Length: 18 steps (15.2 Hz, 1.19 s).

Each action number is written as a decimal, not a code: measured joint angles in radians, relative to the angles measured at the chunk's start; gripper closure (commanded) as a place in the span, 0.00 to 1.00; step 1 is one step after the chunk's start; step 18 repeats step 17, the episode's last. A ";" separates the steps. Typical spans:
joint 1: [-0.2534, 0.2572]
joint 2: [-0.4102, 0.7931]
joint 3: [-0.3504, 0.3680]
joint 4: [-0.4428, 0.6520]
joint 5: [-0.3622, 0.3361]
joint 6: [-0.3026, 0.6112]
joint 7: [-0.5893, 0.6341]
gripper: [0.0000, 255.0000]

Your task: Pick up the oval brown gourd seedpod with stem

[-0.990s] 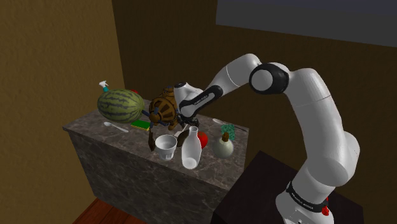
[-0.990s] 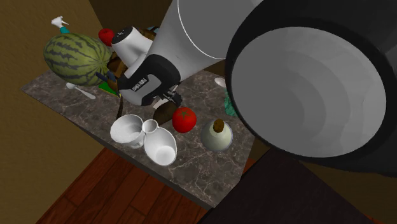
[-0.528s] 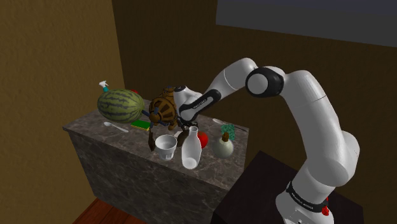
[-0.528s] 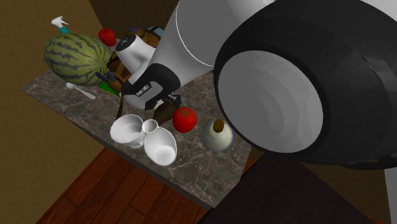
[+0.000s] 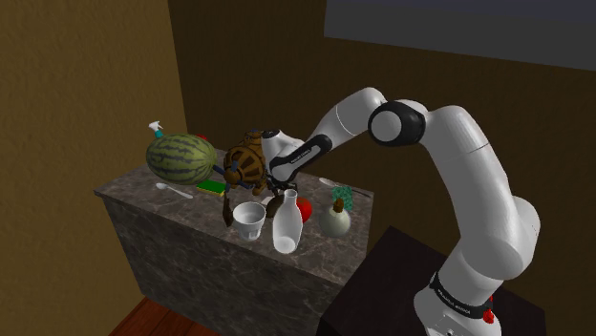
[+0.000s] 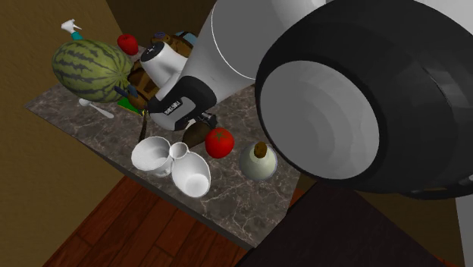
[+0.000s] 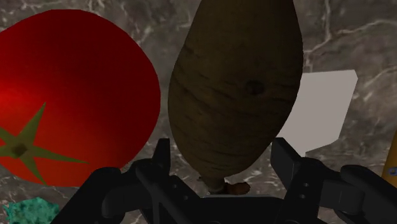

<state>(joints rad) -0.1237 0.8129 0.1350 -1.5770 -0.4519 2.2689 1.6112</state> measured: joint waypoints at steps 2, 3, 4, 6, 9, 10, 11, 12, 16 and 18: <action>0.003 -0.009 0.004 -0.008 0.002 -0.006 0.002 1.00; 0.002 -0.016 0.006 -0.011 0.005 -0.012 -0.001 1.00; 0.001 -0.024 0.008 -0.015 0.007 -0.018 -0.003 1.00; -0.001 -0.047 0.012 -0.027 0.011 -0.030 -0.008 1.00; -0.003 -0.071 0.018 -0.026 0.019 -0.055 -0.016 1.00; -0.004 -0.082 0.020 -0.029 0.022 -0.063 -0.019 1.00; -0.005 -0.092 0.022 -0.031 0.024 -0.070 -0.021 1.00; -0.006 -0.103 0.024 -0.035 0.027 -0.077 -0.024 1.00; -0.010 -0.136 0.030 -0.035 0.037 -0.109 -0.037 1.00; -0.011 -0.142 0.031 -0.035 0.039 -0.114 -0.039 1.00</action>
